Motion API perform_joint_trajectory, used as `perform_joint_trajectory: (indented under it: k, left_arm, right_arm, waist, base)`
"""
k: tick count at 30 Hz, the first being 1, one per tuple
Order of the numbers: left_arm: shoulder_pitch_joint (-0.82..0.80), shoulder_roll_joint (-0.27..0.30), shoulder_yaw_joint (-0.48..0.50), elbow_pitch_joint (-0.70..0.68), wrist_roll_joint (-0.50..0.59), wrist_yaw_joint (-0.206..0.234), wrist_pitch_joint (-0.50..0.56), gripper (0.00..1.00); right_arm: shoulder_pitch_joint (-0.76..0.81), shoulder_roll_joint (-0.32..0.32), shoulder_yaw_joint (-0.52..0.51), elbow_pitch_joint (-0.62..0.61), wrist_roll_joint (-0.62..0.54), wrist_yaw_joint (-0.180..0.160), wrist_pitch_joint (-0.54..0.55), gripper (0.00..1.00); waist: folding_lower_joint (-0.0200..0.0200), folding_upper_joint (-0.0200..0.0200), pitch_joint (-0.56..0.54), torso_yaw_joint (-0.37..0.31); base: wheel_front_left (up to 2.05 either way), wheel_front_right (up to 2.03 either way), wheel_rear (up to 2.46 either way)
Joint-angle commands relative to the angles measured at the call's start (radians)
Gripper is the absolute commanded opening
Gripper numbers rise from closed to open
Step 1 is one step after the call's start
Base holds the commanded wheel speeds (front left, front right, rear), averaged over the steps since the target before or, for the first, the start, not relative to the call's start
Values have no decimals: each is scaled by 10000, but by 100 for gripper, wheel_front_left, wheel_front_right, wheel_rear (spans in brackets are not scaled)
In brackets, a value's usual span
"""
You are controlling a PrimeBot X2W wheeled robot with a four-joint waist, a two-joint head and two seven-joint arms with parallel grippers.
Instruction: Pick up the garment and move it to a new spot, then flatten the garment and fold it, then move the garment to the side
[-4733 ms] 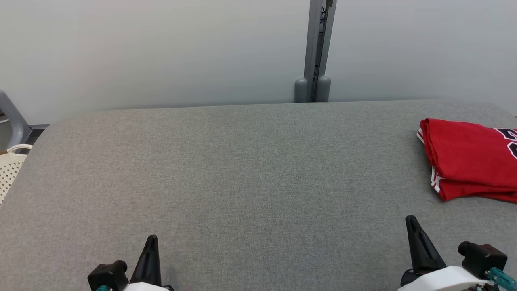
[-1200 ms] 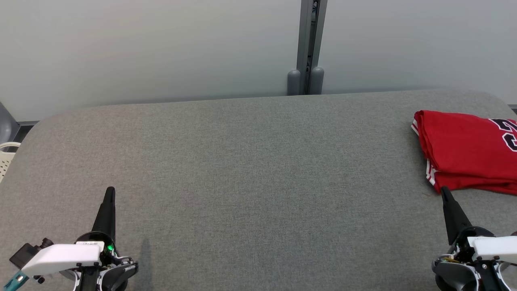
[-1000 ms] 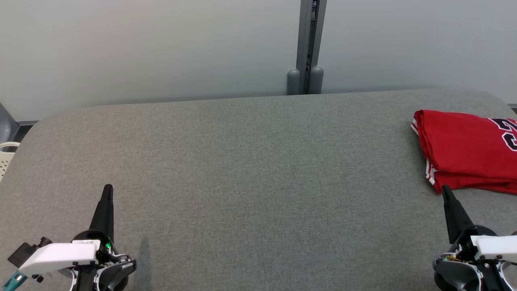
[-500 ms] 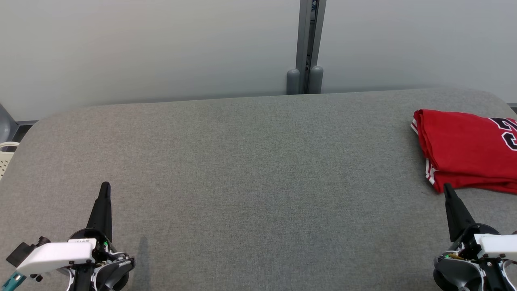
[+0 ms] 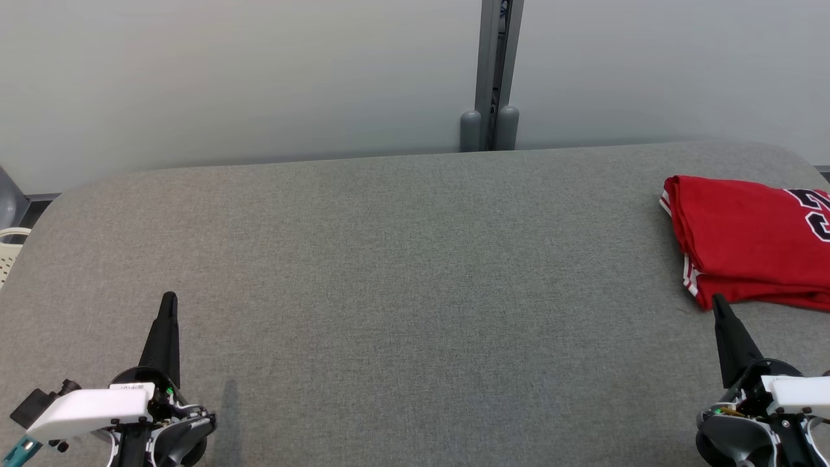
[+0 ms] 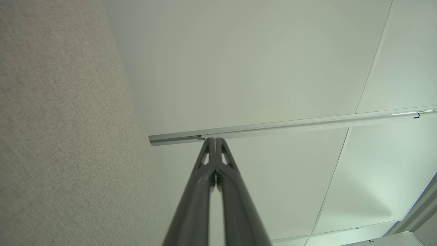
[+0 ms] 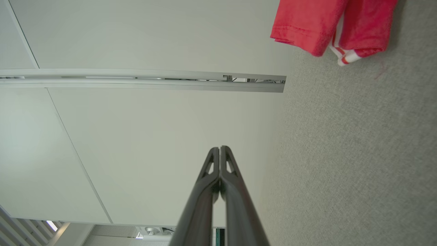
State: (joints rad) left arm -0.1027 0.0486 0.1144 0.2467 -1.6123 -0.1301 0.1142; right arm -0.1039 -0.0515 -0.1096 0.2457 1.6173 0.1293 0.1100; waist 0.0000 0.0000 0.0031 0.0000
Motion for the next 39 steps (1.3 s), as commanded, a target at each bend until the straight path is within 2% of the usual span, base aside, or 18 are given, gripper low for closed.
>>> perform_joint_trajectory:
  k: [1,39]
  left_arm:
    - [-124,27,38,-29,-9,-48,35,0]
    - [-124,27,35,-30,-11,-45,33,0]
  right_arm:
    - [-82,-51,-19,-28,-13,25,39,0]
    - [-87,-26,-42,-26,-46,25,48,0]
  waist:
    - [0,0,0,0]
    - [0,0,0,0]
  base:
    - [0,0,0]
    - [0,0,0]
